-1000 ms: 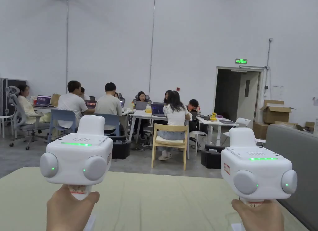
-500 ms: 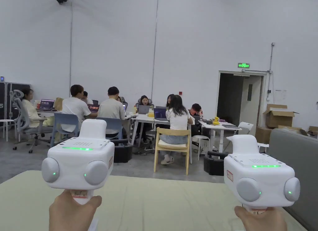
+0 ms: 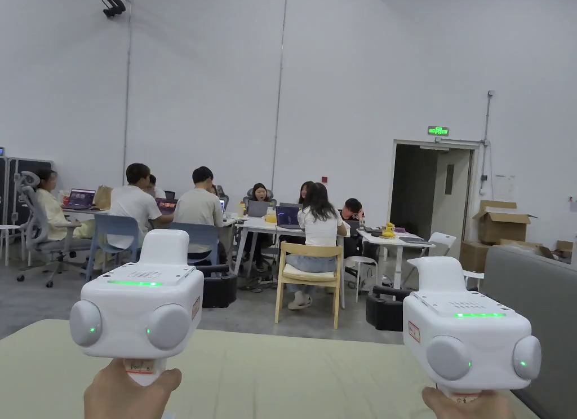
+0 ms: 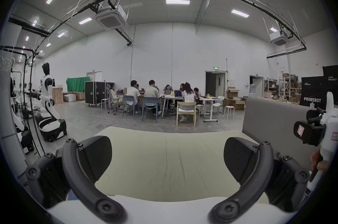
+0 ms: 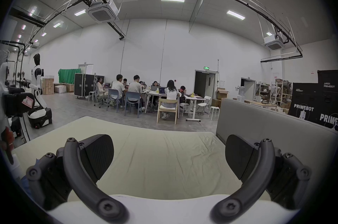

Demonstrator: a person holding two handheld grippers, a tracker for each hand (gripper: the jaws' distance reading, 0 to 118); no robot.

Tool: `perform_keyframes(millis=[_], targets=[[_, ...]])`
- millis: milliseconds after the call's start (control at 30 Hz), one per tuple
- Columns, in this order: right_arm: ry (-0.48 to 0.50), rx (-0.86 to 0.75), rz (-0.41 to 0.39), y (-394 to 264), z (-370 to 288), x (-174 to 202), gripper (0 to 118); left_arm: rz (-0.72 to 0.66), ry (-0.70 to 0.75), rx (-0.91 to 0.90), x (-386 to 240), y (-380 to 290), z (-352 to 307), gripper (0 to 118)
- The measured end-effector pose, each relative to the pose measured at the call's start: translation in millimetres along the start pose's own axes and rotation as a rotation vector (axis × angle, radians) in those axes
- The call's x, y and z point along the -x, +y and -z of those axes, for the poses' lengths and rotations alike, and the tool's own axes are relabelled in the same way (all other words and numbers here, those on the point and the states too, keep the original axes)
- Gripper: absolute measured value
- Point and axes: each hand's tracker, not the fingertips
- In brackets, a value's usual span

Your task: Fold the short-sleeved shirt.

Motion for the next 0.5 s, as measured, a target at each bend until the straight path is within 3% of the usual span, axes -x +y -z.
perform_keyframes(millis=[500], targets=[[-0.009, -0.003, 0.03, -1.5, 0.5, -9.0, 118, 0.03, -0.011, 0.003, -2.9, 0.5, 4.8, 118]])
